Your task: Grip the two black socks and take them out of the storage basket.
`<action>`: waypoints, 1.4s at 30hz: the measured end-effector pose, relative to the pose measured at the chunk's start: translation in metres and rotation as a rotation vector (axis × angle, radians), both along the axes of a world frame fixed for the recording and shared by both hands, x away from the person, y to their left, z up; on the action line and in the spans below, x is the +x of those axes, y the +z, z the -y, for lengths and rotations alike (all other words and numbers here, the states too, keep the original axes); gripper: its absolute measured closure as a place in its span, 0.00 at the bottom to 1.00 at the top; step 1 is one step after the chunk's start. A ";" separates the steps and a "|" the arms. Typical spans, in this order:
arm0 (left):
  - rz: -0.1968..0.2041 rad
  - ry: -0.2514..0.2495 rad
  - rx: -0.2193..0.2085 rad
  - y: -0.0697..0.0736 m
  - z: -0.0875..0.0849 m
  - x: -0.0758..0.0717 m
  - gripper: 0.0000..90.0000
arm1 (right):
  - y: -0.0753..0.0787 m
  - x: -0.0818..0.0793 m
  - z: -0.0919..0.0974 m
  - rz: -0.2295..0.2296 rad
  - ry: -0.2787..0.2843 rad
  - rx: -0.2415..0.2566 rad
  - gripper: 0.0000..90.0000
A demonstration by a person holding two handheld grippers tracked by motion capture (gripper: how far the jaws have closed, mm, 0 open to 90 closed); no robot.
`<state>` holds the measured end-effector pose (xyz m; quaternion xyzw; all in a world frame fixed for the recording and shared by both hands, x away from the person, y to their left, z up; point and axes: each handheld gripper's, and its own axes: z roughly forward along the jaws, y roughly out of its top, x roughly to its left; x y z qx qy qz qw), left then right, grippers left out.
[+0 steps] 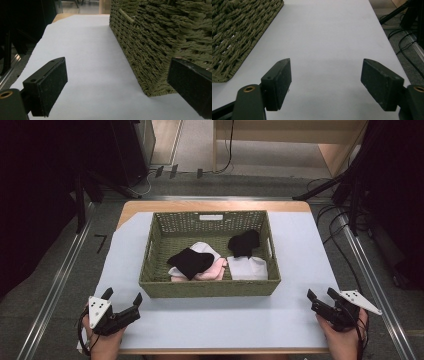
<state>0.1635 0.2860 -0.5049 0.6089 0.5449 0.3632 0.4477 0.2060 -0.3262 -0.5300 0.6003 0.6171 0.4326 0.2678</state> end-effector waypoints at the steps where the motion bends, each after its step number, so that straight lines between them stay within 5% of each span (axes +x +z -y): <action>1: 0.001 0.001 0.000 0.000 0.000 0.000 0.05 | 0.000 -0.001 0.000 0.002 -0.002 0.006 0.27; 4: -0.016 -0.004 0.005 0.000 0.000 0.001 0.05 | 0.000 0.000 0.001 -0.002 0.006 0.013 0.23; 11: -0.017 -0.015 -0.001 0.000 0.000 0.001 0.05 | 0.004 -0.001 -0.007 0.032 -0.005 -0.076 0.40; 15: 0.001 -0.015 0.006 0.000 0.000 -0.001 0.05 | 0.009 0.002 -0.008 0.061 -0.023 -0.056 0.45; 25: 0.004 -0.014 0.012 0.000 0.001 -0.001 0.05 | 0.058 0.011 -0.029 0.123 0.050 0.001 0.42; 34: 0.041 -0.013 -0.012 0.000 -0.002 -0.005 0.06 | 0.094 0.040 -0.056 0.165 0.083 0.034 0.42; 42: -0.024 -0.009 0.018 0.000 0.001 0.002 0.07 | 0.113 0.062 -0.086 0.152 0.137 0.037 0.42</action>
